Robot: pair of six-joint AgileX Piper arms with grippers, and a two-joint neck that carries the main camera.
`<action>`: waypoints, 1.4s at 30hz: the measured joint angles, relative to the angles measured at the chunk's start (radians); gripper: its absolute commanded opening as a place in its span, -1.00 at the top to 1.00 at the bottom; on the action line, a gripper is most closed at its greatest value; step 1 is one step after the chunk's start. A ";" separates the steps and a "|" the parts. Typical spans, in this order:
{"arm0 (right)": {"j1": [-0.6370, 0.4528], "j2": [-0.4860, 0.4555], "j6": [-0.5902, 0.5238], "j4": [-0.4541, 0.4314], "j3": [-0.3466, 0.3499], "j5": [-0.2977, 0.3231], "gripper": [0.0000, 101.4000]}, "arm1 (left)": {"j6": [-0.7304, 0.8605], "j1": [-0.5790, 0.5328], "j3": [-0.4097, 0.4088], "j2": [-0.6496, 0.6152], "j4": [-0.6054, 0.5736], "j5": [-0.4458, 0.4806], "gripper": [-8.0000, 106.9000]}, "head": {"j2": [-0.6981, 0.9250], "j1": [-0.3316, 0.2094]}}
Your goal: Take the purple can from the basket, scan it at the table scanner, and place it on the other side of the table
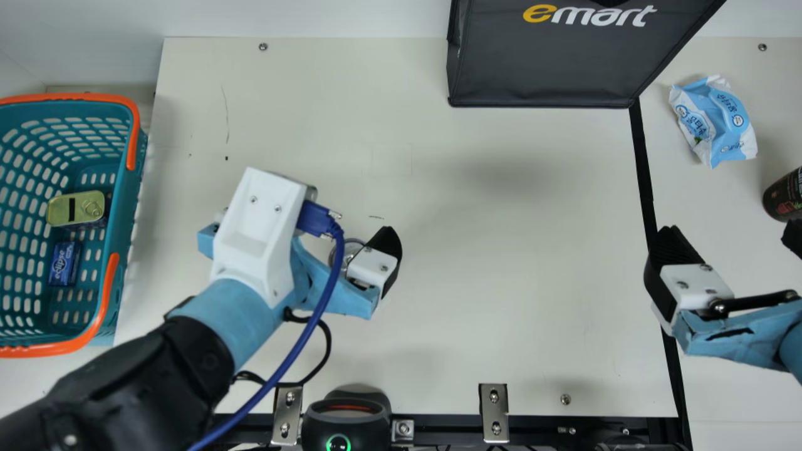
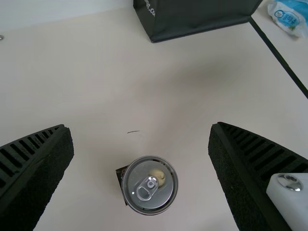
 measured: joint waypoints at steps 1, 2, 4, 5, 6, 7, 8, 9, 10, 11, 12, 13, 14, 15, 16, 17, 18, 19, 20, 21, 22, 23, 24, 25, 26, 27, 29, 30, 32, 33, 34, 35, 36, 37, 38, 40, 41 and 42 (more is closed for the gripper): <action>0.000 0.000 0.000 0.000 0.000 0.000 -0.87 | -0.028 -0.014 -0.002 0.009 0.017 0.013 -0.71 | 0.000 0.000; 0.000 0.000 0.000 0.000 0.000 0.000 -0.87 | -0.063 -0.032 -0.007 0.017 0.038 0.029 -0.71 | 0.000 0.000; 0.000 0.000 0.000 0.000 0.000 0.000 -0.87 | -0.120 -0.058 -0.011 0.032 0.070 0.059 -0.71 | -0.002 -0.002; 0.000 0.000 0.000 0.000 0.000 0.000 -0.87 | -0.156 -0.072 -0.015 0.041 0.083 0.072 -0.71 | 0.000 0.000; 0.000 0.000 0.000 0.000 0.000 0.000 -0.87 | -0.182 -0.083 -0.017 0.048 0.089 0.085 -0.71 | 0.000 -0.002; 0.000 0.000 0.000 0.000 0.000 0.000 -0.87 | -0.202 -0.090 -0.019 0.055 0.092 0.094 -0.71 | -0.002 -0.002; 0.000 0.000 0.000 0.000 0.000 0.000 -0.87 | -0.224 -0.096 -0.022 0.063 0.093 0.104 -0.71 | -0.002 -0.002; 0.000 0.000 0.000 0.000 0.000 0.000 -0.87 | -0.242 -0.098 -0.023 0.072 0.093 0.111 -0.71 | 0.000 0.000; 0.000 0.000 0.000 0.000 0.000 0.000 -0.87 | -0.255 -0.098 -0.026 0.079 0.091 0.118 -0.71 | -0.002 -0.002; 0.000 0.000 0.000 0.000 0.000 0.000 -0.87 | -0.268 -0.098 -0.027 0.086 0.086 0.123 -0.71 | 0.000 0.000; 0.000 0.000 0.000 0.000 0.000 0.000 -0.87 | -0.276 -0.094 -0.030 0.093 0.081 0.128 -0.71 | 0.000 0.000; 0.000 0.000 0.000 0.000 0.000 0.000 -0.87 | -0.281 -0.094 -0.030 0.096 0.078 0.130 -0.71 | -0.002 -0.002; 0.000 0.000 0.000 0.000 0.000 0.000 -0.87 | -0.284 -0.089 -0.032 0.104 0.070 0.130 -0.71 | 0.000 -0.002; 0.000 0.000 0.000 0.000 0.000 0.000 -0.87 | -0.286 -0.084 -0.032 0.110 0.064 0.130 -0.71 | 0.000 0.000; 0.000 0.000 0.000 0.000 0.000 0.000 -0.87 | -0.286 -0.079 -0.032 0.114 0.058 0.130 -0.71 | 0.000 0.000; 0.000 0.000 0.000 0.000 0.000 0.000 -0.87 | -0.286 -0.070 -0.032 0.119 0.047 0.130 -0.71 | 0.000 0.000; 0.000 0.000 0.000 0.000 0.000 0.000 -0.87 | -0.286 -0.064 -0.032 0.126 0.040 0.128 -0.71 | 0.000 -0.002; 0.000 0.000 0.000 0.000 0.000 0.000 -0.87 | -0.283 -0.060 -0.034 0.129 0.033 0.126 -0.71 | 0.000 -0.002; 0.000 0.000 0.000 0.000 0.000 0.000 -0.87 | -0.281 -0.055 -0.034 0.137 0.026 0.121 -0.71 | 0.000 -0.002; 0.000 0.000 0.000 0.000 0.000 0.000 -0.87 | -0.281 -0.049 -0.034 0.142 0.020 0.121 -0.71 | 0.000 -0.002; 0.000 0.000 0.000 0.000 0.000 0.000 -0.87 | -0.279 -0.044 -0.034 0.148 0.014 0.118 -0.71 | -0.002 -0.002; 0.000 0.000 0.000 0.000 0.000 0.000 -0.87 | -0.276 -0.042 -0.036 0.153 0.009 0.113 -0.71 | 0.000 -0.002; 0.000 0.000 0.000 0.000 0.000 0.000 -0.87 | -0.274 -0.038 -0.036 0.158 0.004 0.114 -0.71 | -0.002 0.000; 0.000 0.000 0.000 0.000 0.000 0.000 -0.87 | -0.274 -0.036 -0.038 0.164 -0.001 0.114 -0.71 | 0.000 0.000; 0.000 0.000 0.000 0.000 0.000 0.000 -0.87 | -0.274 -0.033 -0.040 0.169 -0.003 0.111 -0.71 | 0.000 0.000; 0.000 0.000 0.000 0.000 0.000 0.000 -0.87 | -0.277 -0.032 -0.042 0.174 -0.005 0.111 -0.71 | -0.002 0.000; 0.000 0.000 0.000 0.000 0.000 0.000 -0.87 | -0.282 -0.030 -0.042 0.185 -0.013 0.109 -0.71 | 0.000 -0.002; 0.000 0.000 0.000 0.000 0.000 0.000 -0.87 | -0.284 -0.030 -0.042 0.191 -0.016 0.109 -0.71 | -0.002 -0.002; 0.000 0.000 0.000 0.000 0.000 0.000 -0.87 | -0.290 -0.030 -0.042 0.206 -0.020 0.104 -0.71 | -0.002 0.000; 0.000 0.000 0.000 0.000 0.000 0.000 -0.87 | -0.297 -0.030 -0.042 0.213 -0.024 0.104 -0.71 | 0.000 0.000; 0.000 0.000 0.000 0.000 0.000 0.000 -0.87 | -0.299 -0.030 -0.040 0.220 -0.023 0.101 -0.71 | -0.002 -0.002; 0.000 0.000 0.000 0.000 0.000 0.000 -0.87 | -0.306 -0.030 -0.040 0.224 -0.024 0.100 -0.71 | -0.002 0.000; 0.000 0.000 0.000 0.000 0.000 0.000 -0.87 | -0.312 -0.030 -0.037 0.232 -0.026 0.099 -0.71 | 0.000 0.000; 0.000 0.000 0.000 0.000 0.000 0.000 -0.87 | -0.317 -0.030 -0.035 0.236 -0.024 0.099 -0.71 | 0.000 0.000; 0.000 0.000 0.000 0.000 0.000 0.000 -0.87 | -0.321 -0.030 -0.033 0.242 -0.024 0.098 -0.71 | 0.000 0.000; 0.000 0.000 0.000 0.000 0.000 0.000 -0.87 | -0.333 -0.028 -0.025 0.251 -0.022 0.095 -0.71 | 0.000 -0.002; 0.000 0.000 0.000 0.000 0.000 0.000 -0.87 | -0.336 -0.028 -0.020 0.256 -0.022 0.093 -0.71 | -0.002 0.000; 0.000 0.000 0.000 0.000 0.000 0.000 -0.87 | -0.342 -0.028 -0.015 0.260 -0.022 0.090 -0.71 | 0.000 -0.002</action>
